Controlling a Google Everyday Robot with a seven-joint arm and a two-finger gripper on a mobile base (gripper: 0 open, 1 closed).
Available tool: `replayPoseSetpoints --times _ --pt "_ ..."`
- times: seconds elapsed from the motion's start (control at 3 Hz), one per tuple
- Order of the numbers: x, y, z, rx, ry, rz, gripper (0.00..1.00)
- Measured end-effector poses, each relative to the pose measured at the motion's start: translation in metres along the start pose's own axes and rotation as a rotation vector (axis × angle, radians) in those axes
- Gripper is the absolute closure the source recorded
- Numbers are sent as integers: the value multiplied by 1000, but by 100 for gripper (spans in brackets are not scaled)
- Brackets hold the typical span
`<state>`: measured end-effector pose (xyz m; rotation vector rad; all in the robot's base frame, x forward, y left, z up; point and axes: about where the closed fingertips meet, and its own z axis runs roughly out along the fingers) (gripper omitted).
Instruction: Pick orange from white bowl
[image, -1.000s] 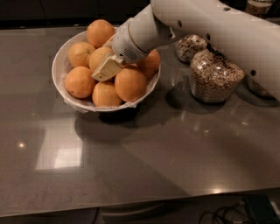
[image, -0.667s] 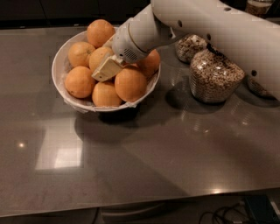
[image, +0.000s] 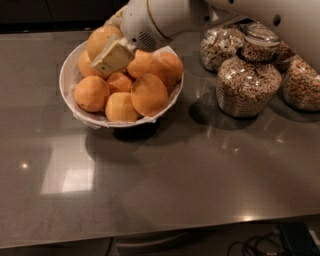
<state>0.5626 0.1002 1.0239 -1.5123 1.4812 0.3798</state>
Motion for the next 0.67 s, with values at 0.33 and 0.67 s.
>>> replayPoseSetpoints --times 0.33,0.67 --pt "-43 -1 -30 37 -69 -58 100" --pt "-43 -1 -30 37 -69 -58 100"
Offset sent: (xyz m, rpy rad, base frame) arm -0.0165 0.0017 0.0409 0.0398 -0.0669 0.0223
